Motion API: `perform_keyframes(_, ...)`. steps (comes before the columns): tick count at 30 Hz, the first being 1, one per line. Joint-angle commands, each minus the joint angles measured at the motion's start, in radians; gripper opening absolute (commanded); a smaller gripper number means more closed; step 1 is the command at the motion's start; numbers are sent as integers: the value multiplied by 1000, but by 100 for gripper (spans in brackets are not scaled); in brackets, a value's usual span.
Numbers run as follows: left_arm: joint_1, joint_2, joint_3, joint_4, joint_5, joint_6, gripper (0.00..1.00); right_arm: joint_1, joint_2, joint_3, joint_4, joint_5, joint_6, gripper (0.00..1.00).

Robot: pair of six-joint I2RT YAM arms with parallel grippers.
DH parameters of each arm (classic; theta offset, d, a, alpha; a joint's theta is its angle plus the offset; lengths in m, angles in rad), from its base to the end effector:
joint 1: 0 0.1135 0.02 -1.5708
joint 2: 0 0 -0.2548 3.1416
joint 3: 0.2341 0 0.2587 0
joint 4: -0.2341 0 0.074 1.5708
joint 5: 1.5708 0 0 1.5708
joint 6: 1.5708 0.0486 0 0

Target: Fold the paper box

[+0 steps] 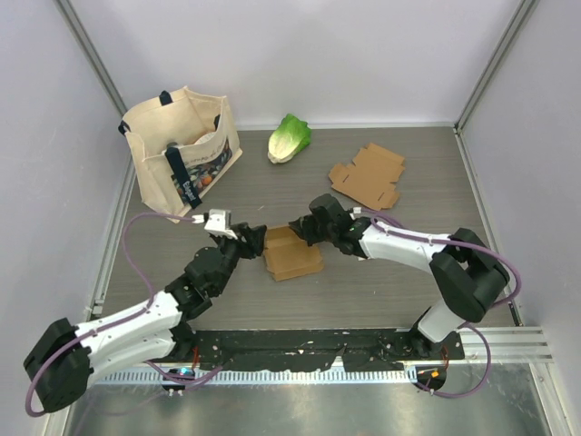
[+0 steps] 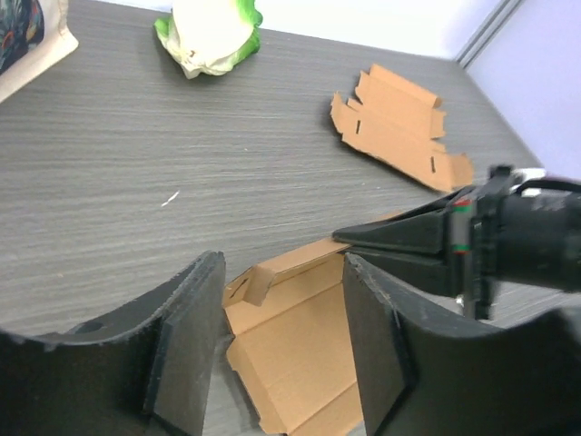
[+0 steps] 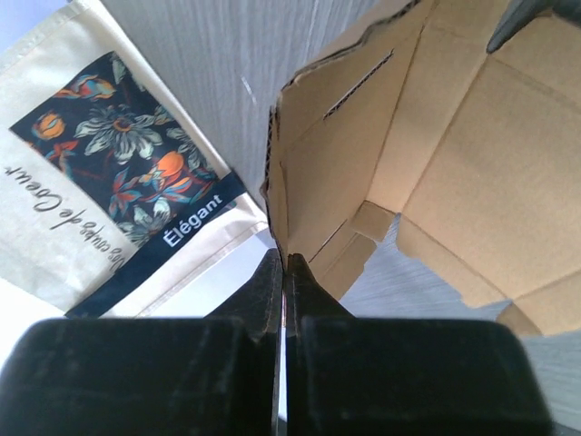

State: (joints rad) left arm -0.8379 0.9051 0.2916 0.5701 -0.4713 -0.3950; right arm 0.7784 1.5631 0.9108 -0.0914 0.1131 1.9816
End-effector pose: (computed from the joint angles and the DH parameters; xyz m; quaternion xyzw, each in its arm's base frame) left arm 0.1637 -0.1488 0.2130 -0.0033 0.7206 -0.2512 0.6462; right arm 0.2491 0.2379 0.1804 0.5362 0.7409 0.3841 0.1269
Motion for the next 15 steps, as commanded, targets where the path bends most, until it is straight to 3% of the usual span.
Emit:
perform_keyframes(1, -1, -138, 7, -235, -102, -180, 59, -7, 50, -10, 87, 33, -64, 0)
perform_keyframes(4, 16, -169, 30, -396, -119, -232, 59, -7, 71, -19, 151, 49, -110, 0)
perform_keyframes(9, 62, -137, 69, -499, -50, -277, 61, -7, 77, -85, 272, 77, -162, 1)
perform_keyframes(15, 120, -75, 78, -532, -18, -295, 51, -7, 77, -220, 465, 82, -222, 1)
